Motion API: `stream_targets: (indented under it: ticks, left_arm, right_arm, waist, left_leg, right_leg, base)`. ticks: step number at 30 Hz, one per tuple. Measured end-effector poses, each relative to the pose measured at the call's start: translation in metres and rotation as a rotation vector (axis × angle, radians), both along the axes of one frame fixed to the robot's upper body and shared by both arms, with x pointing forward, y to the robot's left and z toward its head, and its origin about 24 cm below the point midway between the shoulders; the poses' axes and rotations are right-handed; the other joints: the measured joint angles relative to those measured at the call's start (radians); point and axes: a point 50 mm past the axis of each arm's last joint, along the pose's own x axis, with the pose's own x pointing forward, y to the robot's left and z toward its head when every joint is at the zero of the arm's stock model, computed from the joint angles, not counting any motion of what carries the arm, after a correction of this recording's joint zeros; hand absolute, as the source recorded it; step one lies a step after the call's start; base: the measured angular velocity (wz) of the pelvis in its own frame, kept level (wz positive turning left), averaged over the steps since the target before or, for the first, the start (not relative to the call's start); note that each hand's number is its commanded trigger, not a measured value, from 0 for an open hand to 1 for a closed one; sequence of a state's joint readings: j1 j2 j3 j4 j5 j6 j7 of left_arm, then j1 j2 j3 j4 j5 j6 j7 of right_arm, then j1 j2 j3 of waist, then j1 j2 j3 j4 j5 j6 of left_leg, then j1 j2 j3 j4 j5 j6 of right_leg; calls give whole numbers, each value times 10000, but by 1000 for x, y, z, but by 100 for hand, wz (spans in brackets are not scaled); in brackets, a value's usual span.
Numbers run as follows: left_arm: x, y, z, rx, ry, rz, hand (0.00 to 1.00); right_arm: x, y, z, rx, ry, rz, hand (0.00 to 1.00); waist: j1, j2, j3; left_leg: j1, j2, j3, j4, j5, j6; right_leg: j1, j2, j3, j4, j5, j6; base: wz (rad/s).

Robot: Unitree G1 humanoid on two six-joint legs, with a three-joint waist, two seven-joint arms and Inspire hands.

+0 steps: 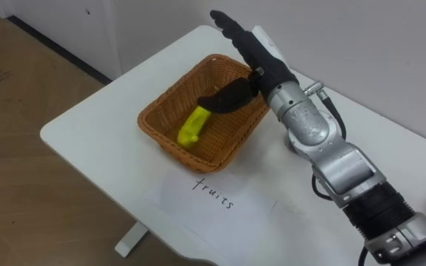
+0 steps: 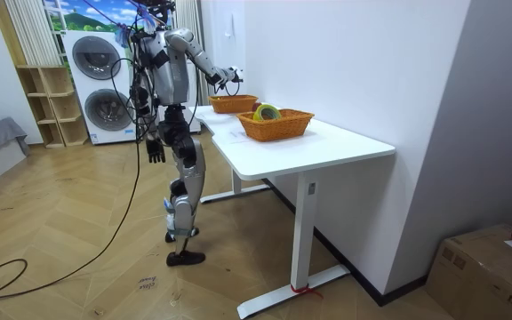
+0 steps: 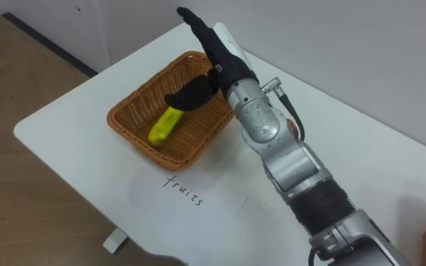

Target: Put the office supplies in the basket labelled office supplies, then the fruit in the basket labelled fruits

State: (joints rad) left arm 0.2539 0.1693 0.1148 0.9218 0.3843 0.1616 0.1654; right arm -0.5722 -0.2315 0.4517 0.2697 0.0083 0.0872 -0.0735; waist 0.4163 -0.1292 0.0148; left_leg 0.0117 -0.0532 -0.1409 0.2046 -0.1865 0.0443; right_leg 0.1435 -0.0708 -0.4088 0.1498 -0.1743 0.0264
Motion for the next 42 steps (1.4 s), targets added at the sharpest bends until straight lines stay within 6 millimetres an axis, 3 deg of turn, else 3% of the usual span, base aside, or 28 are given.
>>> stream_targets:
  ticks: [17,34,39,42]
  left_arm:
    - [0,0,0,69,-13,8,0]
    - [-10,-1,-3,175,110,275,0]
    - [-11,-4,-4,129,156,308,0]
    - [-11,-9,-5,55,138,343,0]
  right_arm:
    - [0,0,0,215,104,11,0]
    - [0,-7,5,700,-628,-875,0]
    - [1,-9,7,927,-858,-1209,0]
    - [2,-15,9,1119,-925,-1540,0]
  waist:
    - [-34,-35,15]
    - [-536,40,69]
    - [-585,294,106]
    - [-609,523,56]
  left_leg:
    - [1,2,-4,-5,0,0]
    - [183,0,43,-7,5,8]
    - [227,-2,164,16,5,10]
    - [229,4,269,7,6,12]
  right_leg:
    - [2,2,3,0,0,0]
    - [149,-13,-19,-1,-1,2]
    - [159,-31,7,2,-1,2]
    - [151,-40,116,3,0,2]
  base:
    - [0]
    - [0]
    - [-3]
    - [-9]
